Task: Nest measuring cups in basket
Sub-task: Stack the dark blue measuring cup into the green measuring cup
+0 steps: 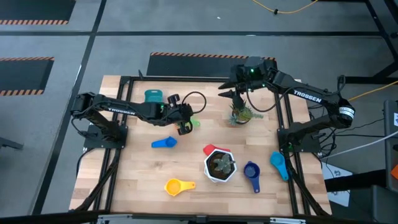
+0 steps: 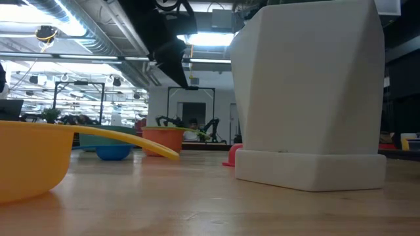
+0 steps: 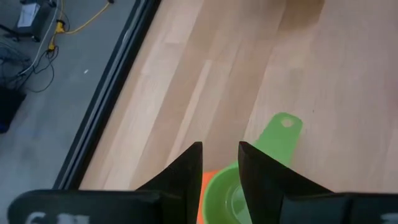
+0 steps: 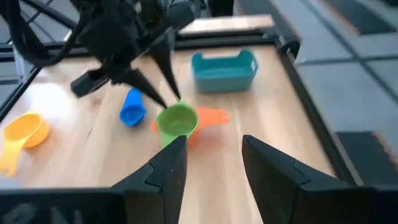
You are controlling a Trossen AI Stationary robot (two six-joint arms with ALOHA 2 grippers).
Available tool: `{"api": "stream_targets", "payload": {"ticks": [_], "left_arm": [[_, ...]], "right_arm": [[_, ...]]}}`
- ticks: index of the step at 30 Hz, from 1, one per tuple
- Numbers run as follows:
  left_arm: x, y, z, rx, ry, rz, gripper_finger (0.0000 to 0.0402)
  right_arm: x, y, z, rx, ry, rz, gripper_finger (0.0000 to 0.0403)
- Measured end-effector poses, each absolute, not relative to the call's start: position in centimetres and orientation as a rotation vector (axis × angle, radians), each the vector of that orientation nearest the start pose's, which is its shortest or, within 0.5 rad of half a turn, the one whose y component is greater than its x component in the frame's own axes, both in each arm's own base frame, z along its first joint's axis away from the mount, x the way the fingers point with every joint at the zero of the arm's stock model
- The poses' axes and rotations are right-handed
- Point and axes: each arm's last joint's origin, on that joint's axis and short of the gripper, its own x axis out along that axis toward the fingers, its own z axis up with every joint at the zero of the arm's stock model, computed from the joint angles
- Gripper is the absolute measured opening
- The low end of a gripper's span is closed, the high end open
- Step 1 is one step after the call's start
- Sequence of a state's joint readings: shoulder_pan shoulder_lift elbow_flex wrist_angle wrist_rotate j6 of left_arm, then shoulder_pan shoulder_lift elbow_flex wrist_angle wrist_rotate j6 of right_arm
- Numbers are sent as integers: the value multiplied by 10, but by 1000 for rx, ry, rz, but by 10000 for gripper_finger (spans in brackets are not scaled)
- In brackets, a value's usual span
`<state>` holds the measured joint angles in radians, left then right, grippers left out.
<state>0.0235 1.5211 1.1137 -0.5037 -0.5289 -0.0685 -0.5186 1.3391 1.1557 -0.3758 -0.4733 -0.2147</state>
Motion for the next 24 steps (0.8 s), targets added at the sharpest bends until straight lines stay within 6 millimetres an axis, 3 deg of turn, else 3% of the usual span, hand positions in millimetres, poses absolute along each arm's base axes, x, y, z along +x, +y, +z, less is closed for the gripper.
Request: {"api": "stream_targets", "payload": {"ticks": [9,17,24], "left_arm": [[312,22,252,167,871,543,96],[312,22,252,164,871,545,96],[312,22,252,165,871,545,96]], "right_arm": [[263,-98,312,192,647,150,159],[250,-51,309,359,860,231,159],[227,-10,318,349,984,88,159]]}}
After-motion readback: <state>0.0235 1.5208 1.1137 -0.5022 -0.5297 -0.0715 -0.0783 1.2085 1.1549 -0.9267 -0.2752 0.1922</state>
